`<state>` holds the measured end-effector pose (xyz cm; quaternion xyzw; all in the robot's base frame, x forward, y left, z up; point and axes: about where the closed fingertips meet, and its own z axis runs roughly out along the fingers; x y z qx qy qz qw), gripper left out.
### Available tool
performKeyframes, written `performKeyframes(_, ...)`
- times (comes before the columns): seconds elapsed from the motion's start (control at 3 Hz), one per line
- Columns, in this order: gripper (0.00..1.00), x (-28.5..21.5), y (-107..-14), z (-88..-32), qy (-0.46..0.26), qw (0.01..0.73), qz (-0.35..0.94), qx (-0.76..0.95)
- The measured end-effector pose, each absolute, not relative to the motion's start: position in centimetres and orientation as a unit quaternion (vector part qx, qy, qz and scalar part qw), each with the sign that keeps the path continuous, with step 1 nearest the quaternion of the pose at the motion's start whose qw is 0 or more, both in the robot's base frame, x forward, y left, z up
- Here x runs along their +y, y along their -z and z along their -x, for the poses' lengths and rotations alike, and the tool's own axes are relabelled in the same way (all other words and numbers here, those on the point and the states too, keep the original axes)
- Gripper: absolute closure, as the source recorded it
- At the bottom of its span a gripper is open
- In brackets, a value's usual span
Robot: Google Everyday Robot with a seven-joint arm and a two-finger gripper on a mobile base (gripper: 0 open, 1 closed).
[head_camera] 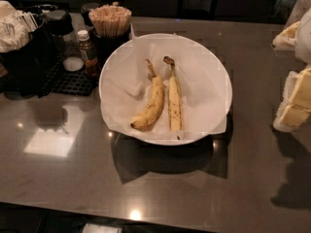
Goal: Pick banana from white bowl
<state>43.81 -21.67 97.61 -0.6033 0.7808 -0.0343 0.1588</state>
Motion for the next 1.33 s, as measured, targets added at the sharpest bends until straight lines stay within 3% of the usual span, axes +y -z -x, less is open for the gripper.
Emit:
performKeyframes(0.67,0.00,-20.6,-97.7,-43.9,0.025,0.162,0.618,0.769)
performKeyframes(1.33,0.00,-13.5,-96.6,-44.5,-0.039,0.157,0.706,0.689)
